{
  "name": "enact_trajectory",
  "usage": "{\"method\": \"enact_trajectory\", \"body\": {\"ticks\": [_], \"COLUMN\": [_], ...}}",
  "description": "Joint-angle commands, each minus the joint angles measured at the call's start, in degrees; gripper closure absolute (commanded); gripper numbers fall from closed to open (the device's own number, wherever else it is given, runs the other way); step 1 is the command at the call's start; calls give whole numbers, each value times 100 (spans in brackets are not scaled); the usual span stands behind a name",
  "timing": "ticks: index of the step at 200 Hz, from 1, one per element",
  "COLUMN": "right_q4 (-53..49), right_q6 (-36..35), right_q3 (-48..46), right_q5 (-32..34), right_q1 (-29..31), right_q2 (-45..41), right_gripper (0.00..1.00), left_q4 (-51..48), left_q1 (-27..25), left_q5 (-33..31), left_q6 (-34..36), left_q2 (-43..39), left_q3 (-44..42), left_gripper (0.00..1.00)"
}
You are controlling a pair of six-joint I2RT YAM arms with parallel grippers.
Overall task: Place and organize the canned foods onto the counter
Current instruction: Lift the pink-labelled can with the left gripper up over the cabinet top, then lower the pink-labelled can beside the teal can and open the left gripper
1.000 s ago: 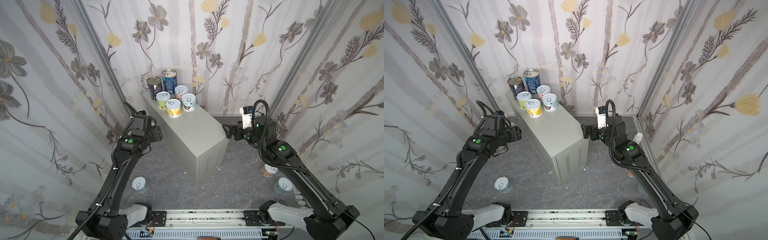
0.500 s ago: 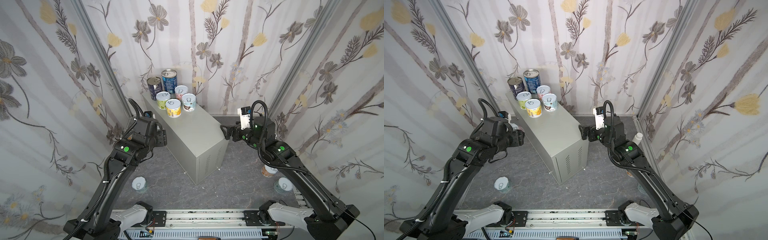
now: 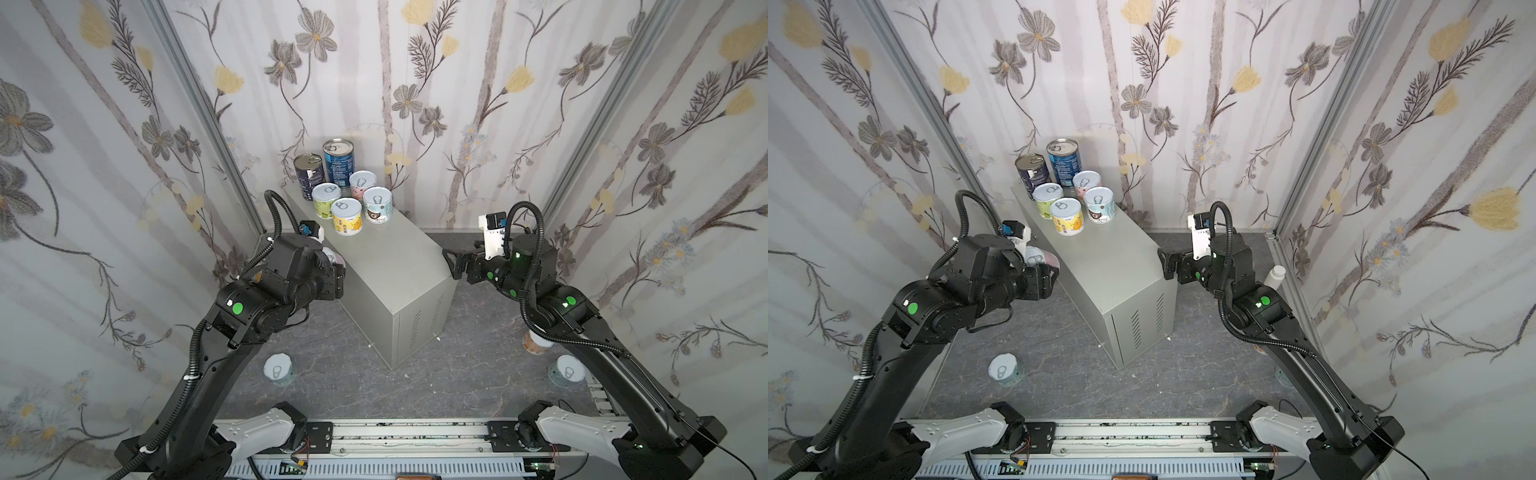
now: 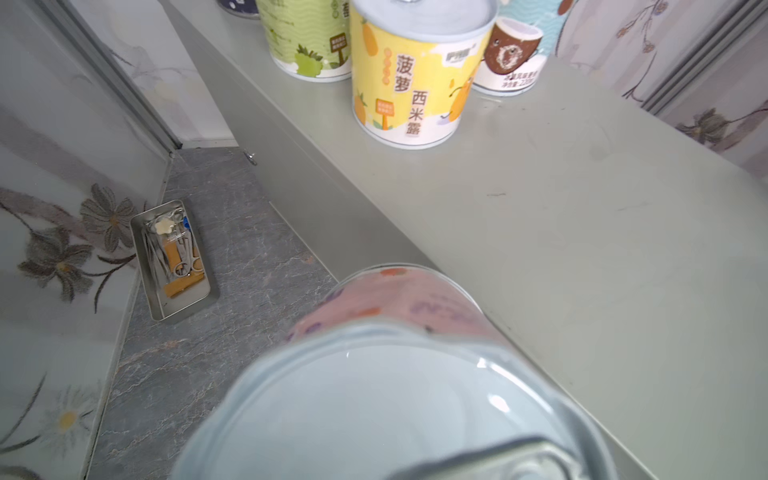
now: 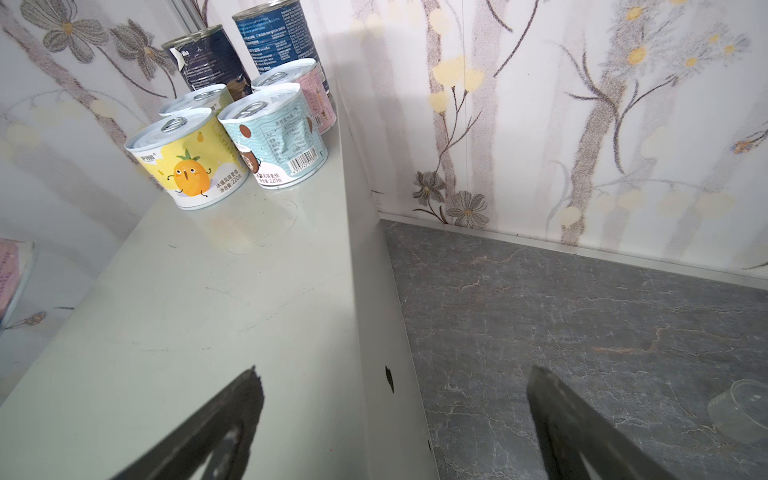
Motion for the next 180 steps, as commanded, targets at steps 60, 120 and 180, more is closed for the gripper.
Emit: {"method": "enact_trajectory", "body": {"ticks": [60, 120, 180], "right_q4": [653, 605, 765], "right_q6": [142, 29, 11], "right_q3": [-821, -981, -1102], "right_q5": [180, 149, -1], "right_q1": [31, 28, 25], "right_q2": [-711, -1066, -1030], "right_gripper": [0, 0, 0], "left_q4": [-218, -296, -351], "left_q1": [-492, -707, -815], "left_q5": [-43, -32, -33], "left_q6": [196, 116, 94], "left_q2": [1121, 1775, 2014], "left_q3": [1209, 1938, 1999], "left_gripper": [52, 52, 51]}}
